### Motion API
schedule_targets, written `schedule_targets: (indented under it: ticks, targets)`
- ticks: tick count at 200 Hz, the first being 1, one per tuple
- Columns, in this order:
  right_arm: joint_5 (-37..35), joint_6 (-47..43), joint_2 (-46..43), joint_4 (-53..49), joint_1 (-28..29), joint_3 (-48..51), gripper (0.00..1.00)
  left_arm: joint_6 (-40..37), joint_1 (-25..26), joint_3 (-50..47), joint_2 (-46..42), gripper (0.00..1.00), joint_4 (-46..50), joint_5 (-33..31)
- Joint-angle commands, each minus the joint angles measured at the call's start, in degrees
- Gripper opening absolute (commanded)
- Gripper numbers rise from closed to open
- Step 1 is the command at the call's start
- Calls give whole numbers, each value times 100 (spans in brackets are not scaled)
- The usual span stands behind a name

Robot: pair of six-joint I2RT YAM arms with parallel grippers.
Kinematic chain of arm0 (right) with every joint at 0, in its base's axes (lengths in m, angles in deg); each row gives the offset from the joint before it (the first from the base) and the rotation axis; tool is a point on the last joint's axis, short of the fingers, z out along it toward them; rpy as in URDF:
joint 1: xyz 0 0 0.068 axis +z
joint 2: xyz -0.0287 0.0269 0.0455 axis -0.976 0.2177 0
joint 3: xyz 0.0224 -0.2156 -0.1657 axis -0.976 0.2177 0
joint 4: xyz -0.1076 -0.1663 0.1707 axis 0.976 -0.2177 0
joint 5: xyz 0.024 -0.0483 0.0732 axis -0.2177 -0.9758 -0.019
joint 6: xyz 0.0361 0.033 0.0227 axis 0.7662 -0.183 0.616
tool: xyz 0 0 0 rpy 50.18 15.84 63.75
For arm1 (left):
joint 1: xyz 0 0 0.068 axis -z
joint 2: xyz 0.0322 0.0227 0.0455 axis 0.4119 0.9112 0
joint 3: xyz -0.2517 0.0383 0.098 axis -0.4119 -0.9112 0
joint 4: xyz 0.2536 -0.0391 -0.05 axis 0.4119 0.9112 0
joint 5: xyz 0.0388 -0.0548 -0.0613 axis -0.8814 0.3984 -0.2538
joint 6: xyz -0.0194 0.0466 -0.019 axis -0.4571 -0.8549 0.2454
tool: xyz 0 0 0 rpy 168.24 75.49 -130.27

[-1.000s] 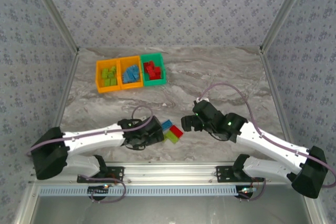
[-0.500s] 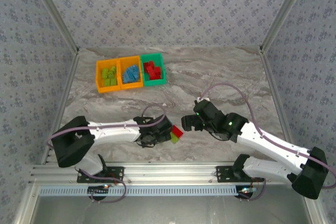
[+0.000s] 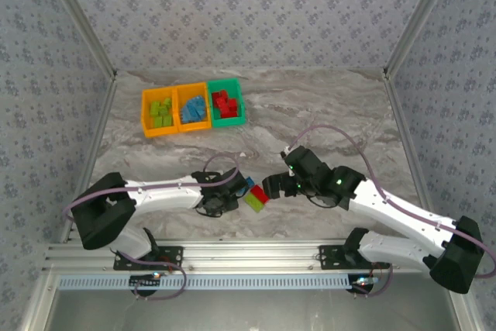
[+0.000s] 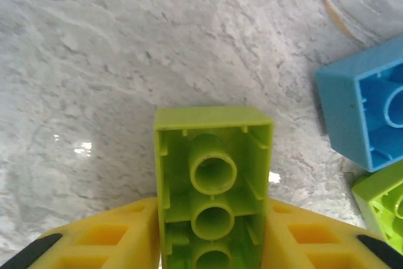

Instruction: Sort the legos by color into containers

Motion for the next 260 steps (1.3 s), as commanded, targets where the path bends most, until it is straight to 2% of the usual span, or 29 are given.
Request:
schedule_targets:
  ticks: [1,36,61,78,110,140,172,184,199,207,229,260]
  targets:
    - [973,-469,211,-1,59,-257,100,-260,-113,-82,-409,35,129,-4]
    - [984,-431,138,394,108,-316,100,-947,-681,265,-1254,31,604,-433]
    - [663,-283,-29,501,84,-334,100,-1590,-1582,684,-1733,31,814,-775]
    - [459,-224,-134,424,70,-328,100,-2193,-2474,980,-1820,31,680,-974]
    - [287,-53,-274,258,43,-281,100,-3101,-4276,1909,-931,31,337,-690]
    - [177,72,-455,123,47,-254,100,-3496,-5250,3070,538,32,81,-195]
    - [66,139,-605,-164,52,-281,100,-3865,-5651,4511,2050,34,307,506]
    - [43,170,-655,-223,60,-281,100,-3896,-5725,4935,2376,41,530,520]
    - [9,210,-723,-250,70,-240,100,-3878,-5800,5239,2554,55,720,543]
    - [-8,233,-757,-256,70,-213,100,-3870,-5816,5292,2528,59,784,552]
    - [-84,267,-808,-192,68,-141,100,-3801,-5808,5041,2057,59,785,644]
    - [-142,244,-615,-63,75,-104,100,-3889,-5495,4227,563,58,1003,683]
